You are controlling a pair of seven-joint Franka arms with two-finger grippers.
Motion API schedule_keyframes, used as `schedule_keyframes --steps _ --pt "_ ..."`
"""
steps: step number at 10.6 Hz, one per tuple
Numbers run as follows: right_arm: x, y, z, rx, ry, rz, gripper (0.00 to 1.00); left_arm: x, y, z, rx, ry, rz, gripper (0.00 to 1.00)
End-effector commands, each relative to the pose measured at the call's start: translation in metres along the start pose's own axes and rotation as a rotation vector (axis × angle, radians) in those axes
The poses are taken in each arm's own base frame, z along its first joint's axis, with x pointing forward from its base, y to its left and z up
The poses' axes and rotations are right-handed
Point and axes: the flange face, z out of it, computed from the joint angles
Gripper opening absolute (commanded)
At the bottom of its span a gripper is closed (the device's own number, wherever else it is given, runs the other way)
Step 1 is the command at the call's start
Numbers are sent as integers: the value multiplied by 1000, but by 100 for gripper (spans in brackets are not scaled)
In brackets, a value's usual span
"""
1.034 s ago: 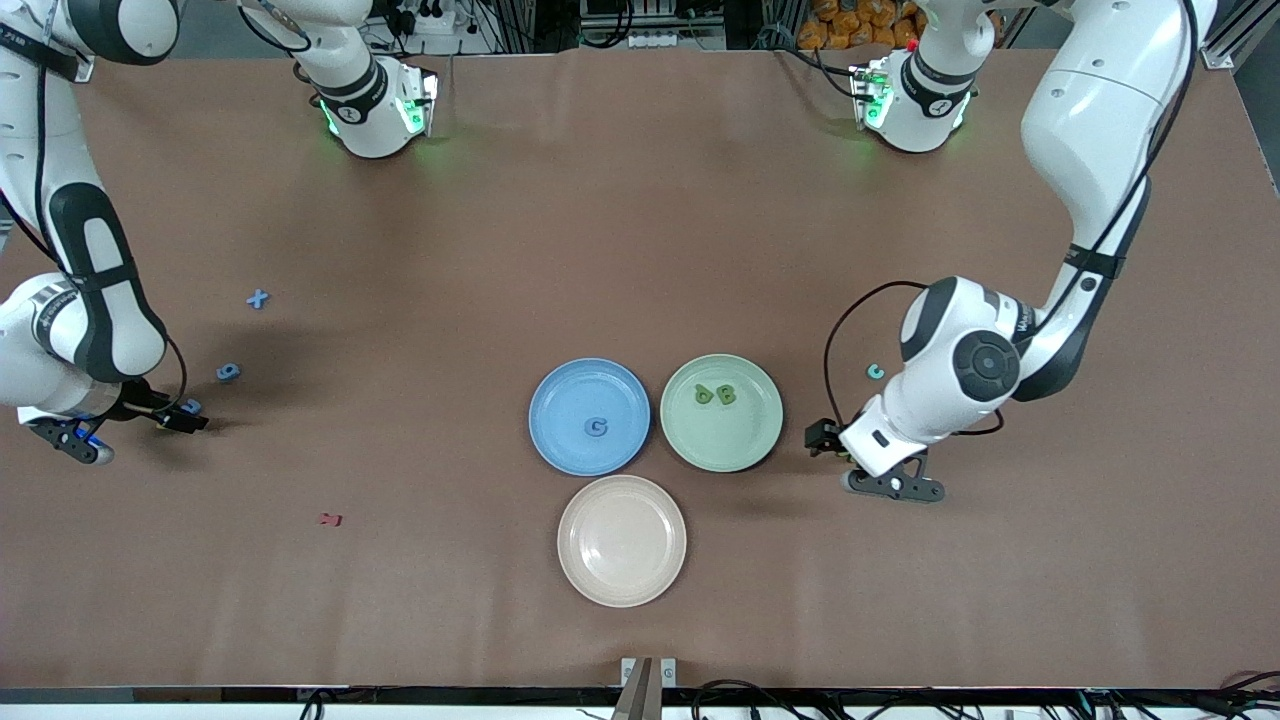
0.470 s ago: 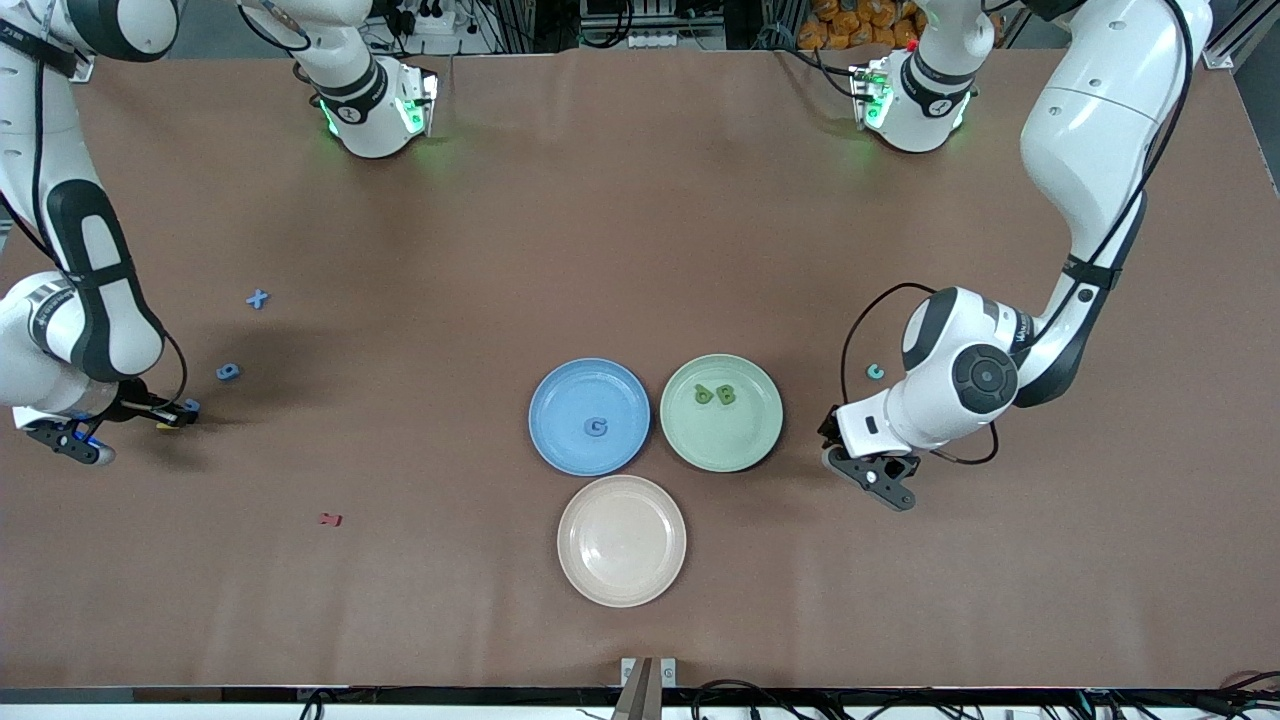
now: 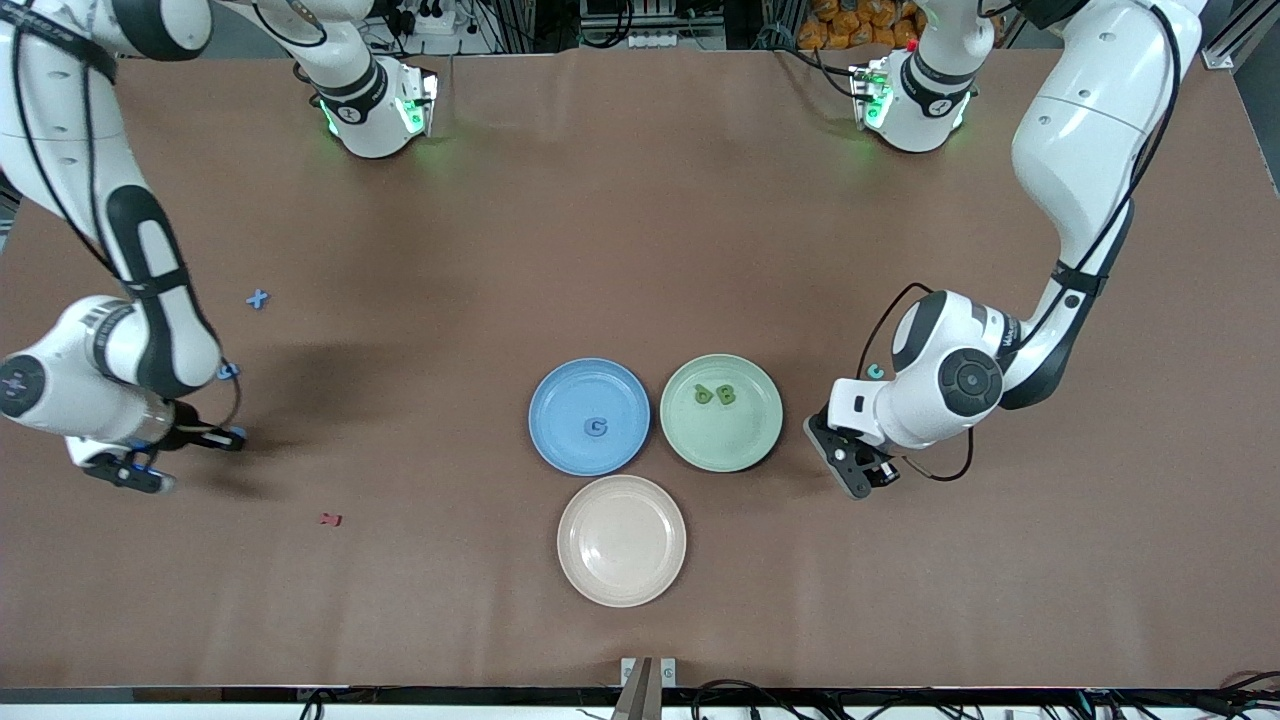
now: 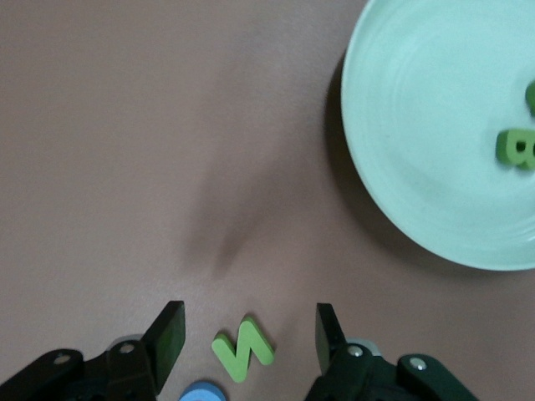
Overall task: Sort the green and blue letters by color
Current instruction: 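Carry the E to the blue plate while the left gripper reaches green N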
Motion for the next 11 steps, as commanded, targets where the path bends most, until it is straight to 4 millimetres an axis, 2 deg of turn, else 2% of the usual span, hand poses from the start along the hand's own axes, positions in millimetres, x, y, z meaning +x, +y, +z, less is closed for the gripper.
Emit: schedule_keyframes --steps 1,3,5,6,7,9,10,11 --pt "1 -130 -33 113 -39 -32 0 4 -5 12 63 -13 185 69" --pt "-12 -226 -57 158 -86 39 0 -3 -11 23 105 -68 243 69" --pt "-45 -317 -67 220 -116 105 0 -2 -10 25 103 -73 312 68" --pt "-64 -356 -67 270 -153 158 0 -2 -10 26 102 -74 356 69" --pt "-86 -391 -66 293 -181 180 0 -1 -10 26 108 -67 414 70" --pt "-109 -434 -71 305 -175 253 0 1 -9 30 112 -62 585 70" --pt "-118 -446 -70 302 -179 277 52 1 -8 30 112 -66 639 70" --pt "-118 -449 -71 307 -155 282 100 1 -9 31 113 -65 722 70"
